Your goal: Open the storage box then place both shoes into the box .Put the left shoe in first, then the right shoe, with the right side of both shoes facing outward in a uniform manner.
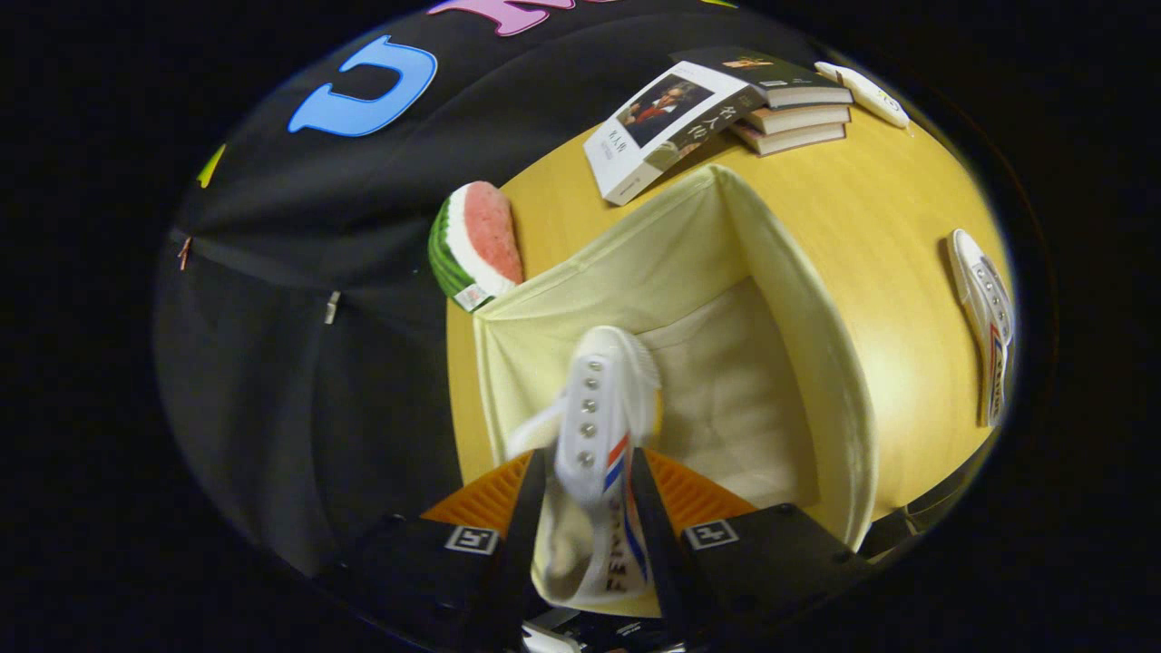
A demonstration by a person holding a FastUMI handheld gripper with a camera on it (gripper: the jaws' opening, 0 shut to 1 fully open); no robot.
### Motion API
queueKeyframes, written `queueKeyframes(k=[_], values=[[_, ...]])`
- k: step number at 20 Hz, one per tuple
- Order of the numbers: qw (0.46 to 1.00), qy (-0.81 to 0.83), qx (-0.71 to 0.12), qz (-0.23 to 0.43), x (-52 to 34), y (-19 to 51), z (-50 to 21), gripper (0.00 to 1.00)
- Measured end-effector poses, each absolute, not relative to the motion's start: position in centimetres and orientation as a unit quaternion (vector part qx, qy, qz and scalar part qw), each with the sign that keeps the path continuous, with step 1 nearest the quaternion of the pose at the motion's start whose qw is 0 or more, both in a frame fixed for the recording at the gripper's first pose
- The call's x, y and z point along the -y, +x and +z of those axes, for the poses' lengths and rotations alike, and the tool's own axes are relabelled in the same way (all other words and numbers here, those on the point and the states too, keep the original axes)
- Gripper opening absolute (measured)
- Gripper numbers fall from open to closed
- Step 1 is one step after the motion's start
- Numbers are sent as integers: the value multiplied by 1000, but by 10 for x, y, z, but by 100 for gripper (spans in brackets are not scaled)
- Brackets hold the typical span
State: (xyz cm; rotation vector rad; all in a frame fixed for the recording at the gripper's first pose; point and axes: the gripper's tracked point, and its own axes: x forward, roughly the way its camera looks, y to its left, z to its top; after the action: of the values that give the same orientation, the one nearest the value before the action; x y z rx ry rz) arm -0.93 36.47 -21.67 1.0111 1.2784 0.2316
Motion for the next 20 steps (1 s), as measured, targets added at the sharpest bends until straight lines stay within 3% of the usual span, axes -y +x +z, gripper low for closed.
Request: queueKeyframes(k=[2, 3, 9, 15, 20], values=[[690, 449, -552, 132, -368, -7, -198, 94], [700, 443, -543, 141, -360, -8, -189, 97], [780, 409, -447, 155, -270, -4, -151, 97], [861, 317, -383, 103, -119, -17, -155, 97], [885, 241, -397, 27, 3, -60, -208, 97]])
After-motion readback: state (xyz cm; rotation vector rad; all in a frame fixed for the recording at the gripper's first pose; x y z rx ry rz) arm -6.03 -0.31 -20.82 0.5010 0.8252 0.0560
